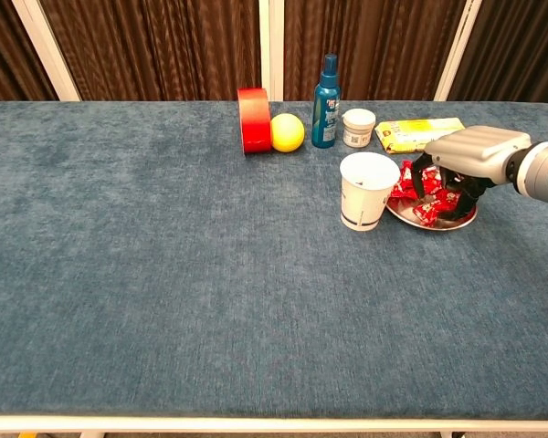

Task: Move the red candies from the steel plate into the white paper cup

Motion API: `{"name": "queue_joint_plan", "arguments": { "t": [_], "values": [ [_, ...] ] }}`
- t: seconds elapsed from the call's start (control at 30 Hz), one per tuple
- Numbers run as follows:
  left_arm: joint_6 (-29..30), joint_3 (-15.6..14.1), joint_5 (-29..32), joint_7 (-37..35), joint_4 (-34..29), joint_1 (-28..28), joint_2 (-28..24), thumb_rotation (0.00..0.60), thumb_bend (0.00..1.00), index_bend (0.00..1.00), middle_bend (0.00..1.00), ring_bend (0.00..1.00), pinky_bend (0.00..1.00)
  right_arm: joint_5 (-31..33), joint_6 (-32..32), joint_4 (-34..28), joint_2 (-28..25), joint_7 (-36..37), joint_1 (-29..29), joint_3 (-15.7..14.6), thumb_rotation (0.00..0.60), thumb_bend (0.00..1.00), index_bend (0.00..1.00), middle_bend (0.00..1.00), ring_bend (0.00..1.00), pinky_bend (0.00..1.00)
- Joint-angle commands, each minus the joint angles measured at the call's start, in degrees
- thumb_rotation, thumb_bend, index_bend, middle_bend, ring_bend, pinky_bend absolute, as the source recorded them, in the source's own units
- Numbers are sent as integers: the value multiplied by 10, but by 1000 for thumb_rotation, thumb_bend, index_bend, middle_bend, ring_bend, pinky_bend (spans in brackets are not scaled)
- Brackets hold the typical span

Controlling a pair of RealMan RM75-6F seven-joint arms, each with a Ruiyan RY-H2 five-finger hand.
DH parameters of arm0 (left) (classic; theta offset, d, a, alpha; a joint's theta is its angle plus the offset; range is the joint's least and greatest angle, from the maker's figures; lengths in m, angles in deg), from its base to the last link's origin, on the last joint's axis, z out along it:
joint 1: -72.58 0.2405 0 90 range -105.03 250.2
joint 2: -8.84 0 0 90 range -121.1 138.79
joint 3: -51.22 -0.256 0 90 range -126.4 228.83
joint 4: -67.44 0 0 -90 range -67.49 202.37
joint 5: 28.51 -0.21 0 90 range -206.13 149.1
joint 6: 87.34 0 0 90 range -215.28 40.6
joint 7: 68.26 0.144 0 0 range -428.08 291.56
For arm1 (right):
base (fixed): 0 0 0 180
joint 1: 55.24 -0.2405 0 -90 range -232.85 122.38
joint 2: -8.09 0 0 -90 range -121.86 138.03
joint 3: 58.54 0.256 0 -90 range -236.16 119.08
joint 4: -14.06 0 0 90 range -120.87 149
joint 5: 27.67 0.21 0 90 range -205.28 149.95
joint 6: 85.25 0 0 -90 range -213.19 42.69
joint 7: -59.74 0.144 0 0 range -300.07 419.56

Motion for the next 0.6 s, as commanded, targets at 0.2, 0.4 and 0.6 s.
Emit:
{"name": "queue_joint_plan", "arguments": {
  "t": [0.2,0.4,0.6],
  "values": [
    [0,0,-1,-4,5,0,2,600,0,259,153,92,127,5,3,9,8,-3,3,3,600,221,570,979,955,1000],
    [-1,0,1,-6,6,2,3,600,0,259,153,92,127,1,-10,4,5,2,5,12,600,301,662,979,955,1000],
    [1,1,-1,-6,5,1,1,600,0,259,153,92,127,-21,-69,-82,-52,17,8,45,600,302,674,979,955,1000]
  ]
}}
